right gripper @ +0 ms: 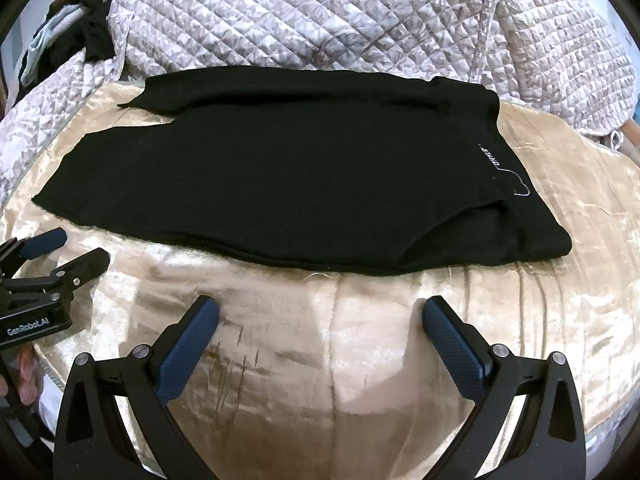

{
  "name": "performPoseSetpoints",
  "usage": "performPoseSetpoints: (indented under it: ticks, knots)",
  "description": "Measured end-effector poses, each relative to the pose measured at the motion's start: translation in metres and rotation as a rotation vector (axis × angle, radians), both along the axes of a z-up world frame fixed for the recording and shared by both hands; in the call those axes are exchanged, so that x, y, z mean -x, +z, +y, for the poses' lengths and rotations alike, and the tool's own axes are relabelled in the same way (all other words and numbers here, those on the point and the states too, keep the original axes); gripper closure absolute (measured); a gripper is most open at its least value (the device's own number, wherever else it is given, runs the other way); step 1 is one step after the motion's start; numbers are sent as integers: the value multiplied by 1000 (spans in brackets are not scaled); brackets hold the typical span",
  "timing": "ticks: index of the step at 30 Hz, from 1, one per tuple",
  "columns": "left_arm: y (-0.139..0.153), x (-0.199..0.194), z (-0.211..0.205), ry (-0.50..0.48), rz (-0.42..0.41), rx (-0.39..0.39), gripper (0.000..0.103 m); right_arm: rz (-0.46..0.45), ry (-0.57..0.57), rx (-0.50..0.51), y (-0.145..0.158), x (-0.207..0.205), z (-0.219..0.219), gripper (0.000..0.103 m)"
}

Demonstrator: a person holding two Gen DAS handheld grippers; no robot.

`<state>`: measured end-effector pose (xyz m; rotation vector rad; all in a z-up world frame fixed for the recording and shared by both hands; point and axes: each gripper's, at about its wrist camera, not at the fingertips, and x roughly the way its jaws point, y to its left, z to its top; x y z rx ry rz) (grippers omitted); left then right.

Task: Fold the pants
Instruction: 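Lower both tools onto the waistband end of the black pants and close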

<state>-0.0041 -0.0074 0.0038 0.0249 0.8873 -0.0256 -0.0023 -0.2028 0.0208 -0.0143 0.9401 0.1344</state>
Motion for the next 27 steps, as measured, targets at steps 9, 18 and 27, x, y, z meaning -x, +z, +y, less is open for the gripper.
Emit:
performPoseSetpoints:
  ticks: [9,18,27]
  knots:
    - [6,3,10,15,-21,27,10,-11,-31,-47,8,3,-13,15]
    - [11,2,35,67,-42,65,11,-16,-91,-132,13,-1,-35,25]
    - [6,-6,87,205,-17,178,11,-7,-212,-291,12,-10,-71,25]
